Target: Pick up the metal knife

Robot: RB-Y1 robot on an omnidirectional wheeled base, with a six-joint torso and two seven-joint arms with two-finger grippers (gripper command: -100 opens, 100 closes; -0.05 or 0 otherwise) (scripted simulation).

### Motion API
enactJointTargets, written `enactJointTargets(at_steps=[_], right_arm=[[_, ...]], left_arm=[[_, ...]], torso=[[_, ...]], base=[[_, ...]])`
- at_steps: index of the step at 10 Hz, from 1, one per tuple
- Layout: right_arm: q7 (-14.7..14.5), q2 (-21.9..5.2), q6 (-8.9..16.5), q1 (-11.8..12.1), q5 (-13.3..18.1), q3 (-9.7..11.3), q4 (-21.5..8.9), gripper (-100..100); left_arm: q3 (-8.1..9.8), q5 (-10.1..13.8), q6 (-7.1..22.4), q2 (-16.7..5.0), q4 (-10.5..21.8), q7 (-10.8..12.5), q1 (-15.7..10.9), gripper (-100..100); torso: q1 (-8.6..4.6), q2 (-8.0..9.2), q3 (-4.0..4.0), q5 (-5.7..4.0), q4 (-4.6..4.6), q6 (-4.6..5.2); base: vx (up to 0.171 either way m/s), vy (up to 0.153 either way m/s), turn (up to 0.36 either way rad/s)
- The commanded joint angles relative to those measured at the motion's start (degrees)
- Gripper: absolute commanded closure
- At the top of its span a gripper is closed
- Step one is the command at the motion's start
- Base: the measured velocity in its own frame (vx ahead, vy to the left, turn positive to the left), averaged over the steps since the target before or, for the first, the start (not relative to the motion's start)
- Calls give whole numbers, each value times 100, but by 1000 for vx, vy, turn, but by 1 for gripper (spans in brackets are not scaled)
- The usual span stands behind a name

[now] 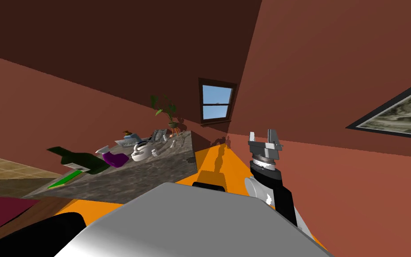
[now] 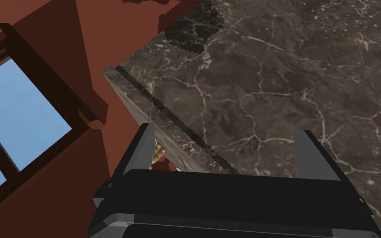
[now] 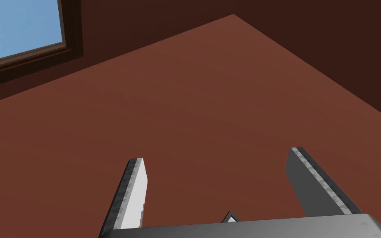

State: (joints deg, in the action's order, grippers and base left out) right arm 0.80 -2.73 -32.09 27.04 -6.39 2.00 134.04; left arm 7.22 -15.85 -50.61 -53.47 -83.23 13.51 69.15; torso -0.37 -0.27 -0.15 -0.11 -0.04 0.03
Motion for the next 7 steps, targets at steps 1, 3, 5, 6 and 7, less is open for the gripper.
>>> enactJointTargets(at_steps=[1,3,5,6,7], right_arm=[[0,0,0,0,0,0,0,0],[0,0,0,0,0,0,0,0],[0,0,0,1,0,0,0,0],[0,0,0,1,0,0,0,0],[0,0,0,1,0,0,1,0]], left_arm=[[-21,-73,-20,-286,214,197,194,-100],[-44,-132,-49,-533,404,366,338,-100],[-93,-235,-78,-929,744,708,584,-100],[-93,-235,-78,-999,744,708,584,-100],[-119,-279,-79,-1195,891,878,684,-100]], torso=[[0,0,0,0,0,0],[-3,-27,-15,-1,-6,4],[-6,-38,-22,-1,-9,5],[-13,-60,-34,-3,-13,4],[-2,-45,-28,-2,-12,2]], base=[[113,-101,-136],[152,-104,-165],[212,-127,-203],[178,-84,-98],[144,-58,-227]])
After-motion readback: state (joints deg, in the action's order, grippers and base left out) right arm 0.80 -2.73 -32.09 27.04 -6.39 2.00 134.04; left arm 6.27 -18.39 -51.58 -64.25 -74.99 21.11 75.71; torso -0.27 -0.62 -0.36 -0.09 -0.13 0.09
